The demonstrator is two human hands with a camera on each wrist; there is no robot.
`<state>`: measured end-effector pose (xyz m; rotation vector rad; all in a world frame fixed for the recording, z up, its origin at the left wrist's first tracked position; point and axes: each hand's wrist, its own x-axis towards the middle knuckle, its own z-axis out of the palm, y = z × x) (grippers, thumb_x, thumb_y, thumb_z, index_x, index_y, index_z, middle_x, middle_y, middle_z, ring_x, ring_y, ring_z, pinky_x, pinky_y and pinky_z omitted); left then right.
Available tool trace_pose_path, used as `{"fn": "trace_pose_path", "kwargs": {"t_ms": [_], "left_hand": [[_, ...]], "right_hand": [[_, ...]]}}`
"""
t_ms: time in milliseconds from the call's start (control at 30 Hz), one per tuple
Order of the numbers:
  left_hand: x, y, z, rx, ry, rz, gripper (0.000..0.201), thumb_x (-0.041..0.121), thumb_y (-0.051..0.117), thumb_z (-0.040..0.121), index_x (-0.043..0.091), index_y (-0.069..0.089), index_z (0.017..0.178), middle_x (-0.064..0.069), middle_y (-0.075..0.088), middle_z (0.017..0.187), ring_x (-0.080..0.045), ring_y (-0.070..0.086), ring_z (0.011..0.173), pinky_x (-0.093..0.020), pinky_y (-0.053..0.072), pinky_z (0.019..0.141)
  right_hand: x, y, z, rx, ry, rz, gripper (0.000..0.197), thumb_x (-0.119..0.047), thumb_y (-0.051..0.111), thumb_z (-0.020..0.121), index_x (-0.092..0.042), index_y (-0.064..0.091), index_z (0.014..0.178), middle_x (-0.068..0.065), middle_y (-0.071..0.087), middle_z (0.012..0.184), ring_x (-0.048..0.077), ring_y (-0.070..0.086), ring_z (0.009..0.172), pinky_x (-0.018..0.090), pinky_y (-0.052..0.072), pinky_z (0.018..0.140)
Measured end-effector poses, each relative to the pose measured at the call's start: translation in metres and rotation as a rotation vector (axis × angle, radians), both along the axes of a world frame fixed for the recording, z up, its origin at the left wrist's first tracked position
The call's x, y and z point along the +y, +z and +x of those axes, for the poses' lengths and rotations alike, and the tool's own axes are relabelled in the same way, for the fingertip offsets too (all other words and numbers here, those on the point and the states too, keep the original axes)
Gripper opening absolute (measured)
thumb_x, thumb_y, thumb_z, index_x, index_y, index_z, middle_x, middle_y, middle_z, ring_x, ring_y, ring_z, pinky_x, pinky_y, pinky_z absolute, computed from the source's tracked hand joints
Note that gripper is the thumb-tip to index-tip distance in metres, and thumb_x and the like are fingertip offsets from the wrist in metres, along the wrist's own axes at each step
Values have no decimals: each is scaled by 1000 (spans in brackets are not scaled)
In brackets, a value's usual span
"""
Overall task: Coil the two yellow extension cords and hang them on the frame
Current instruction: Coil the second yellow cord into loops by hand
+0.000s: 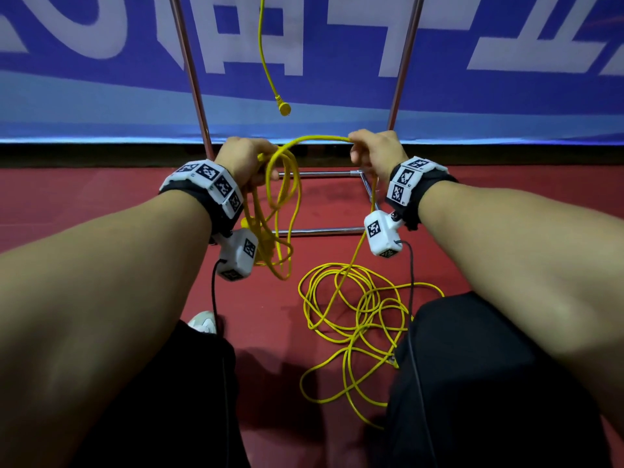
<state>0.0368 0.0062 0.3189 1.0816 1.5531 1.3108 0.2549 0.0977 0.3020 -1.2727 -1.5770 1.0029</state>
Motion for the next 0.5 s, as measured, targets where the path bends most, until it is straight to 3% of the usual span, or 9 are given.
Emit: {"fn": "trace_pose_path", "kwargs": {"t_ms": [100, 267, 333, 433, 500], "left_hand": [[1, -3, 5, 27, -87, -4, 29, 16, 57, 92, 8, 66, 66, -6, 56, 48, -18, 37, 41, -26, 21, 49], [-1, -2, 20, 95, -121, -26, 21, 20, 58, 94, 4, 69, 87, -3, 59, 49, -11, 35, 33, -22, 21, 44], [0, -2, 23, 119, -105, -41, 20, 19, 57, 95, 6, 70, 90, -1, 60, 48, -9, 35, 32, -17, 23, 39], [1, -2, 23, 173, -85, -36, 18, 17, 57, 92, 6, 70, 86, 0, 56, 45, -13, 39, 37, -18, 28, 39], [3, -2, 21, 228, -66, -19, 21, 19, 59, 90, 7, 65, 74, 1, 52, 44, -14, 39, 38, -20, 29, 41]], "right_hand": [[-5, 0, -4, -14, 28, 13, 40, -43, 63, 72, -13, 57, 46, 8, 41, 47, 16, 29, 37, 24, 26, 45], [-16, 5, -28, -167, 220, 77, 46, -27, 66, 91, -7, 53, 51, -7, 38, 37, 11, 32, 38, 21, 28, 47], [-21, 5, -39, -281, 266, 133, 50, -35, 68, 90, 3, 58, 59, 0, 42, 49, 15, 33, 49, 27, 26, 53], [-25, 1, -48, -368, 293, 167, 48, -46, 67, 90, -2, 67, 69, 6, 45, 59, 19, 36, 57, 29, 26, 56], [-24, 0, -49, -357, 298, 170, 53, -49, 65, 90, 0, 65, 70, 6, 45, 59, 19, 37, 57, 29, 27, 57]]}}
